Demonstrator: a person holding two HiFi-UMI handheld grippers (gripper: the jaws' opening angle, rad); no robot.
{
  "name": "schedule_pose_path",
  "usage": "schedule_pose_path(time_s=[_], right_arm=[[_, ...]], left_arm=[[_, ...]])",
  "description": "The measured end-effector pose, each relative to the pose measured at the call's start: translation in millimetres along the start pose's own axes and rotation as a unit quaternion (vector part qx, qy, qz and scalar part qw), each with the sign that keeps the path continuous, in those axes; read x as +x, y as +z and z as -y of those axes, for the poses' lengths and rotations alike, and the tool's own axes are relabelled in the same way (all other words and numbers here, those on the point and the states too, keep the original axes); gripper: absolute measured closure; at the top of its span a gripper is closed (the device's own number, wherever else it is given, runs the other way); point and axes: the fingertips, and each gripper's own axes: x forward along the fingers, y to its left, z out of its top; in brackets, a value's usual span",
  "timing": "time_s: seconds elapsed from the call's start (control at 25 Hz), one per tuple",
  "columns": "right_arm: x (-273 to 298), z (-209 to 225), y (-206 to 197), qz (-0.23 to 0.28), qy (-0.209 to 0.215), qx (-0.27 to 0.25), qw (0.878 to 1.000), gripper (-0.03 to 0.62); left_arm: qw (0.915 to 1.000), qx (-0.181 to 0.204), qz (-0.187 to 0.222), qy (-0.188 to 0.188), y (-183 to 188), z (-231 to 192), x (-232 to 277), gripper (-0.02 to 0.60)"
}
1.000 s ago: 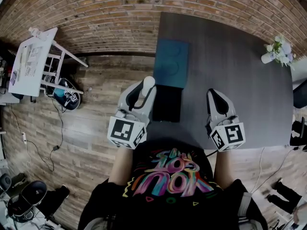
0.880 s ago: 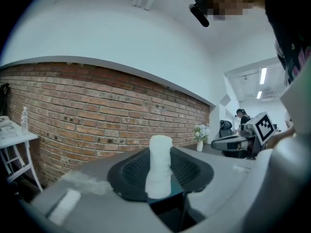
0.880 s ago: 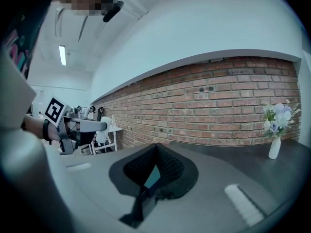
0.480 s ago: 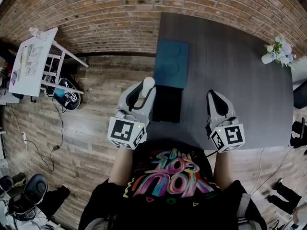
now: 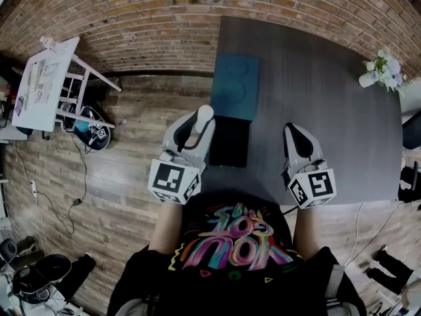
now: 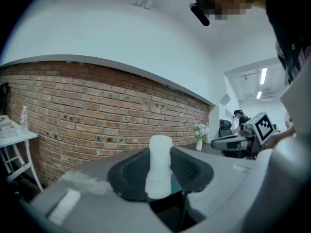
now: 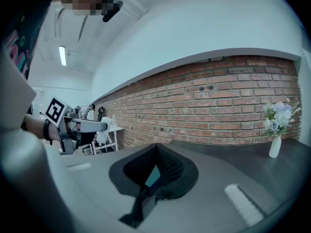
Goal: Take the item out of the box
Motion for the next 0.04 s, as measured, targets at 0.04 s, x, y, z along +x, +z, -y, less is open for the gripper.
schedule_pose_path(time_s=[0.04], right_arm=[[0.1,0.2,0.2,0.000,0.000,-0.001,1.000,0.594]], left_arm=[[1.0000,-0.002,-0.001,0.001,-0.2,-0.1,0.1,0.446]])
